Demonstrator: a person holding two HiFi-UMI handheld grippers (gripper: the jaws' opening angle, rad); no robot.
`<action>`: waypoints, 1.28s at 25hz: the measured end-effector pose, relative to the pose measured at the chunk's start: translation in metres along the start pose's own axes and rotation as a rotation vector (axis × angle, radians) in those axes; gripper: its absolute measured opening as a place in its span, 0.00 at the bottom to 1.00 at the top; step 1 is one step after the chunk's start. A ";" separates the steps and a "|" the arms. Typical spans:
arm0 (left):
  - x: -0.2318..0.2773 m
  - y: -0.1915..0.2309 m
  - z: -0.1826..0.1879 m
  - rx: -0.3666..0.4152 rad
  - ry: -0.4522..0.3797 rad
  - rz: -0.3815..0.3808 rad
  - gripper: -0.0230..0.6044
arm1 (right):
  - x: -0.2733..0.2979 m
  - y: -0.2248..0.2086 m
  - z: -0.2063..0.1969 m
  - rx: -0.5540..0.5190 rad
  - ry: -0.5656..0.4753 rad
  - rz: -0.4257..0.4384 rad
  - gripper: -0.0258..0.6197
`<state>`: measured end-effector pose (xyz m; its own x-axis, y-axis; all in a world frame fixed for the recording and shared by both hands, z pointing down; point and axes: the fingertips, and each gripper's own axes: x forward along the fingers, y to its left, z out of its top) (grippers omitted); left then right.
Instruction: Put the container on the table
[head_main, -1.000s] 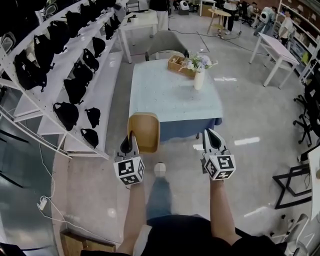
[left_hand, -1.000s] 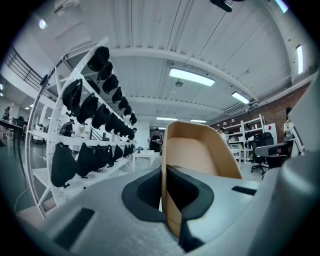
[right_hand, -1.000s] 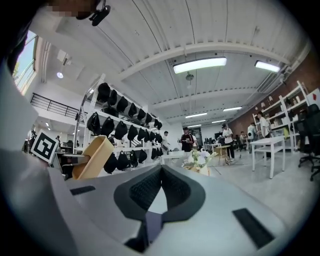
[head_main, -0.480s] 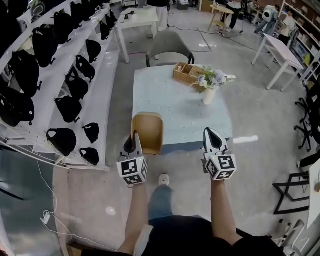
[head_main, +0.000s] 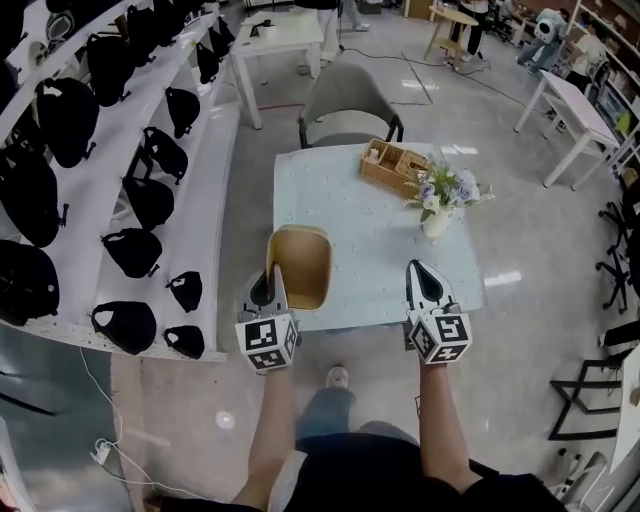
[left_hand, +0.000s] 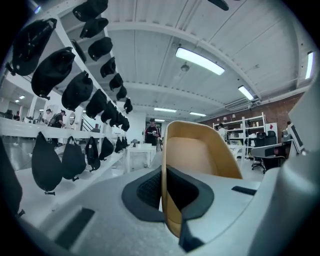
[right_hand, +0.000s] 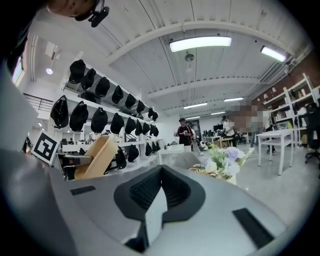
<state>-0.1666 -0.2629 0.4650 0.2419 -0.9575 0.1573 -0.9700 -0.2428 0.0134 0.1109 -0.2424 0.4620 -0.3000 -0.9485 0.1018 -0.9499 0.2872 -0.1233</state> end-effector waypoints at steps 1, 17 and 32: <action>0.008 0.003 0.001 0.002 0.002 -0.002 0.05 | 0.008 -0.001 0.000 0.005 -0.001 -0.002 0.04; 0.065 0.031 0.029 -0.004 -0.001 0.065 0.05 | 0.091 0.003 0.030 -0.018 -0.008 0.103 0.04; 0.140 0.036 0.022 -0.062 0.026 0.096 0.05 | 0.173 0.014 0.035 -0.069 0.021 0.224 0.04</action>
<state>-0.1672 -0.4087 0.4656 0.1476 -0.9713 0.1864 -0.9886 -0.1390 0.0583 0.0486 -0.4071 0.4436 -0.5046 -0.8575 0.0999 -0.8632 0.4990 -0.0771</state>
